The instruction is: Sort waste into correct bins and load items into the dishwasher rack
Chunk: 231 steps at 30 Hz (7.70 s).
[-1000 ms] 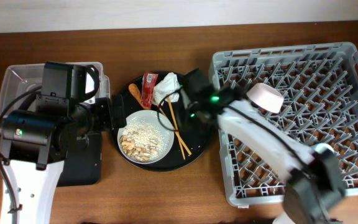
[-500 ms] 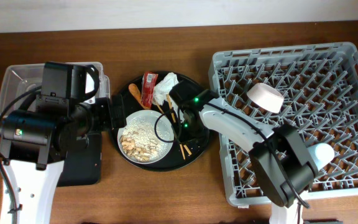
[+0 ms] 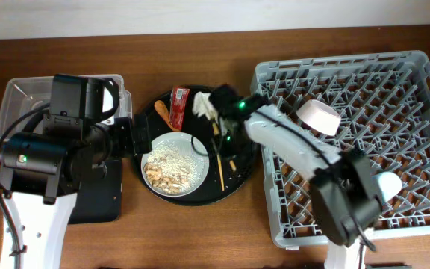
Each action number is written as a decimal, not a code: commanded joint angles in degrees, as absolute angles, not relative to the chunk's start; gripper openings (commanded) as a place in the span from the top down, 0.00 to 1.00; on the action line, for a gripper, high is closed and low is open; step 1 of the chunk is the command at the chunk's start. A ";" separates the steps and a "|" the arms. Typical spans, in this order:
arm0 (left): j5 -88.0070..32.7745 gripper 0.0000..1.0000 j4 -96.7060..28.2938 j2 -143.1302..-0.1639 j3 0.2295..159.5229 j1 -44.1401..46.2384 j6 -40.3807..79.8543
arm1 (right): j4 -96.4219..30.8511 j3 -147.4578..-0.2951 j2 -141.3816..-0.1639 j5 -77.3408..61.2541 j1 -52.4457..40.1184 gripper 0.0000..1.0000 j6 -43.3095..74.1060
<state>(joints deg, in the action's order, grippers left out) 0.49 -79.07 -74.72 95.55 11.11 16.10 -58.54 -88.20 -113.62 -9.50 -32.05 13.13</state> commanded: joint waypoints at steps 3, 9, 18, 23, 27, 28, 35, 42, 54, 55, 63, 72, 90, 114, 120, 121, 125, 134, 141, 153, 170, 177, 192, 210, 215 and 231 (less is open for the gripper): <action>0.89 0.01 -78.98 -74.28 95.94 10.85 16.25 | -59.53 -92.60 -104.05 -7.88 -26.37 0.96 13.10; 0.91 0.01 -78.98 -74.28 95.94 10.85 16.27 | -66.61 -92.47 -104.05 0.89 -20.53 0.96 17.72; 0.91 0.01 -78.98 -74.28 95.94 10.85 16.27 | -69.82 -88.77 -104.95 4.10 -22.63 0.48 16.93; 0.91 0.01 -78.98 -74.28 95.94 10.85 16.27 | -64.86 -88.75 -104.25 1.96 -33.61 0.46 17.96; 0.91 0.01 -78.98 -74.28 95.94 10.85 16.25 | -60.64 -88.64 -109.40 1.91 -37.56 0.58 26.52; 0.89 0.01 -78.98 -74.28 95.94 10.85 16.25 | -60.27 -88.64 -111.18 1.89 -37.87 0.62 27.16; 0.89 0.01 -78.98 -74.28 95.94 10.85 16.27 | -55.09 -88.64 -121.30 -4.58 -37.98 0.64 27.53; 0.91 0.01 -78.98 -74.28 95.94 10.85 16.27 | -51.57 -87.46 -124.29 -3.31 -37.98 0.94 29.54; 0.89 0.01 -78.98 -74.28 95.94 10.85 16.27 | -61.91 -88.18 -95.20 10.57 -31.53 0.96 24.03; 0.91 0.01 -78.98 -74.28 95.94 10.85 16.27 | -64.03 -88.18 -94.91 12.93 -29.10 0.96 24.01; 0.91 0.01 -79.00 -74.28 95.94 10.85 16.25 | -65.17 -80.93 -98.10 13.52 -23.90 0.66 21.23; 0.89 0.01 -78.98 -74.28 95.94 10.85 16.25 | -65.17 -90.32 -89.38 8.14 -24.75 0.29 21.21; 0.91 0.01 -78.98 -74.28 95.94 10.85 16.25 | -66.00 -81.30 -41.95 11.62 -25.65 0.02 3.75; 0.91 0.01 -78.98 -74.28 95.94 10.85 16.25 | -4.03 -0.32 -0.27 -3.90 -2.92 0.02 3.42; 0.91 0.01 -78.98 -74.28 95.94 10.85 16.27 | -4.03 -0.32 -0.32 -3.90 -2.92 0.02 3.42; 0.91 0.01 -78.98 -74.28 95.94 10.85 16.25 | -4.03 -0.32 -0.32 -3.90 -2.92 0.02 3.42; -1.02 0.01 -69.14 -74.65 95.26 11.00 16.27 | -4.03 -0.32 -0.32 -3.90 -2.92 0.02 3.42; -3.62 0.23 -46.48 -104.27 93.10 19.90 16.21 | -4.03 -0.32 -0.32 -3.90 -2.92 0.02 3.42; 6.17 0.40 -38.39 -121.19 93.10 22.24 14.20 | -4.03 -0.32 -0.32 -3.90 -2.92 0.02 3.42; 19.33 0.76 -36.86 -126.10 93.06 21.85 15.81 | -4.05 -0.32 -0.32 -3.90 -2.92 0.02 3.42; 11.99 0.64 -42.26 -117.49 97.32 20.56 18.04 | -4.03 -0.32 -0.32 -3.90 -2.92 0.02 3.42; 12.62 0.41 -37.23 -127.33 97.34 20.56 22.92 | -4.03 -0.32 -0.32 -3.90 -2.92 0.02 3.42; 11.35 1.00 -38.26 -129.78 98.08 20.56 22.92 | -4.03 -0.32 -0.32 -3.90 -2.92 0.02 3.42; 13.43 1.00 -51.40 -107.37 98.39 4.40 30.28 | -4.05 -0.32 -0.32 -3.90 -2.92 0.02 3.42; 13.39 1.00 -51.07 -108.07 98.28 -3.73 30.41 | -4.03 -0.32 -0.32 -3.90 -2.92 0.02 3.42; 4.05 0.35 -38.11 -121.78 99.31 22.65 2.52 | -4.03 -0.32 -0.32 -3.90 -2.92 0.02 3.42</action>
